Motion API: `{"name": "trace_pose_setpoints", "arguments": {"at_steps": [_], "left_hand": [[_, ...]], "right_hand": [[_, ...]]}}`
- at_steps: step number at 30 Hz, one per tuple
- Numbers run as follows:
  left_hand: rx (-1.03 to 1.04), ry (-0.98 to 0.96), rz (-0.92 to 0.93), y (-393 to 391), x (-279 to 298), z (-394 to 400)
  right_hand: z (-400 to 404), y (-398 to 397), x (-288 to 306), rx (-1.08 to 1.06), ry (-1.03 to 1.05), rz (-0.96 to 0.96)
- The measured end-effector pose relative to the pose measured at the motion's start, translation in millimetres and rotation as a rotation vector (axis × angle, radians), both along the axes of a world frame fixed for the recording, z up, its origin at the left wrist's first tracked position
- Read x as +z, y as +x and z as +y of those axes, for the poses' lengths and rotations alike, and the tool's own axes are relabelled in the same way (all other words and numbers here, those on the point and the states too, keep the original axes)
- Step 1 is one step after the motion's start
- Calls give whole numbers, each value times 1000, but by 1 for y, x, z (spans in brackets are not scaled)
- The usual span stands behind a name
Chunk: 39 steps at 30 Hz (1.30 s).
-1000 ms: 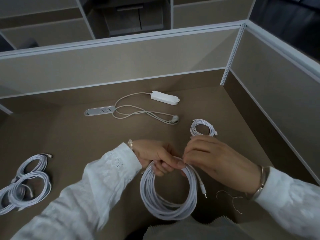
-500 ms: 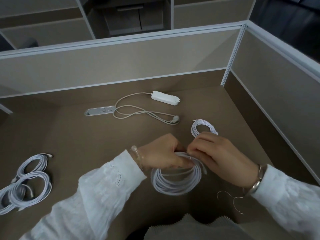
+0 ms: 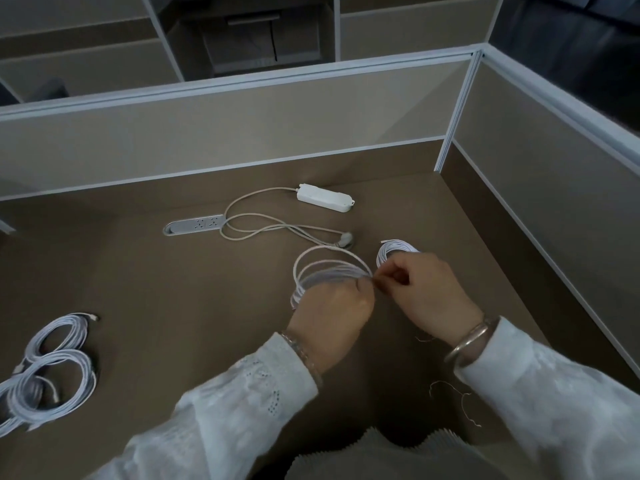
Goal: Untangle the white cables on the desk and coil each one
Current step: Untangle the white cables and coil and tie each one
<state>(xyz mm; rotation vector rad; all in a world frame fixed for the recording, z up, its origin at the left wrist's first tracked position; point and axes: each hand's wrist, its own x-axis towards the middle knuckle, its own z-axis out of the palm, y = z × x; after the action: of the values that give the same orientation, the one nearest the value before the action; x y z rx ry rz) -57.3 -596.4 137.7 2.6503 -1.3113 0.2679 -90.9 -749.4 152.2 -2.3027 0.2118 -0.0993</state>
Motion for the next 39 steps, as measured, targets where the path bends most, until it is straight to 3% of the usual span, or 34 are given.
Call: {"name": "trace_pose_setpoints", "arguments": {"at_steps": [3,4,9,16,21,24,32,36,39], "left_hand": [[89,-236,231,6,4,6],[98,-299,273,7,8,7],[87,-456,377,3,25,5],[-8,-518,432,-2,30,6],[-55,-377,323,-1,20,5],[-54,-386,369,-3,22,3],[-6,-360,316,-1,21,-3],[34,-308,175,3,17,-8],[77,-340,101,6,16,-8]], "right_hand": [[-11,-3,8,-13,434,0],[-13,-6,11,-3,480,-49],[-16,-15,17,120,245,-244],[-24,-16,12,241,162,-305],[-28,-14,23,417,-274,-392],[-29,-10,30,521,-463,-389],[-18,-7,29,444,-918,-519],[-10,-5,31,313,-775,-415],[-7,-6,25,160,-457,-392]]}}
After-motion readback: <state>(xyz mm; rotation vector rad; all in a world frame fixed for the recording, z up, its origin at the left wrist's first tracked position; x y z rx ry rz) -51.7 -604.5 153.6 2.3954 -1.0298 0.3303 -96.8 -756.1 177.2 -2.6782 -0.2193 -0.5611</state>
